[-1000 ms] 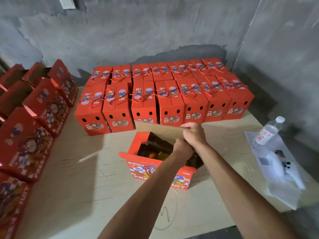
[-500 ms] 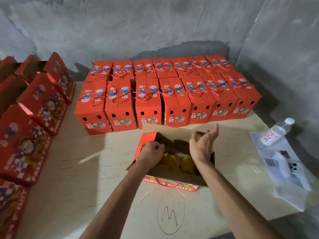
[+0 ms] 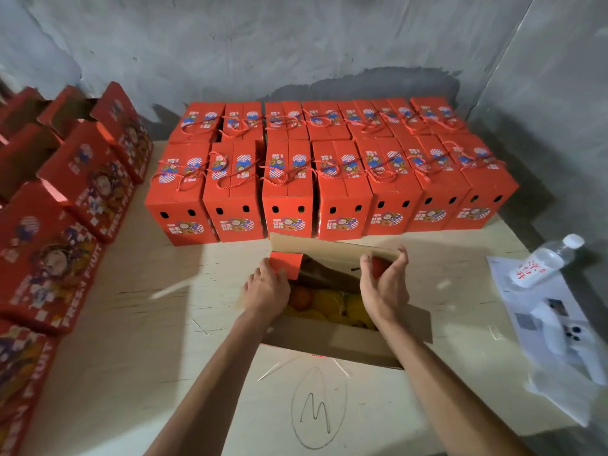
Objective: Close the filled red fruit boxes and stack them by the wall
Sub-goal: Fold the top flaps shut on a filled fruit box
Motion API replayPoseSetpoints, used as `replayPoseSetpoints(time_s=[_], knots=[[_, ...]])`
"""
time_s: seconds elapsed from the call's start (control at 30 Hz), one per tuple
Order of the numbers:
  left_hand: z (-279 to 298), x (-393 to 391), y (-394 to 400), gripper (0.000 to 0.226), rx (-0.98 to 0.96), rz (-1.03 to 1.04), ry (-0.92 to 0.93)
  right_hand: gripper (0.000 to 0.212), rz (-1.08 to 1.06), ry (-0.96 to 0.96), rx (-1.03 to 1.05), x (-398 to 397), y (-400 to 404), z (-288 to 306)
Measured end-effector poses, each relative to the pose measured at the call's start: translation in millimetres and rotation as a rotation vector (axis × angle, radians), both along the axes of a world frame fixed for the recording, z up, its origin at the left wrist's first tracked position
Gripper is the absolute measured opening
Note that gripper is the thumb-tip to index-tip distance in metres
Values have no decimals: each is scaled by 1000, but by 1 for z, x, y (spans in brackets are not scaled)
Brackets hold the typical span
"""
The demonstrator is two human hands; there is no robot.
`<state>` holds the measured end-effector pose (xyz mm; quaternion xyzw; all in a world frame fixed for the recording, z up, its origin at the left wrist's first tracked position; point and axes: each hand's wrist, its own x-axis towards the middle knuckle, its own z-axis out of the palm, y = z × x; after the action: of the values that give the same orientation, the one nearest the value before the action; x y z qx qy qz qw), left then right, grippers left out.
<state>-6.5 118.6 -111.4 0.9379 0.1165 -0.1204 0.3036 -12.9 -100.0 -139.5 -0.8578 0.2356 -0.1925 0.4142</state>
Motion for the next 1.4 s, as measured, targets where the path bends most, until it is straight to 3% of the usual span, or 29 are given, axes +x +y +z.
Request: replayPoseSetpoints(time_s=[0.13,0.23,0.4,0.57,1.07,1.4], knots=[[5,2,-21,55,231,65,93,87,132,4,-47,17,-9,4],[14,10,-26,60,261,116,170,74,189,32,-107,33,-15,6],[-1,-14,-26,45,290,139,-57,54,208,21,-98,37,-18,1],[-8,-13,-29,45,232,195,-119,37,149,-71,16,32,-18,7],[-32,-4,-13,39,12,256,-225,48,221,2,-185,30,-26,8],[-39,20,1,60,-105,251,-98,44,209,-26,-170,35,-26,1]])
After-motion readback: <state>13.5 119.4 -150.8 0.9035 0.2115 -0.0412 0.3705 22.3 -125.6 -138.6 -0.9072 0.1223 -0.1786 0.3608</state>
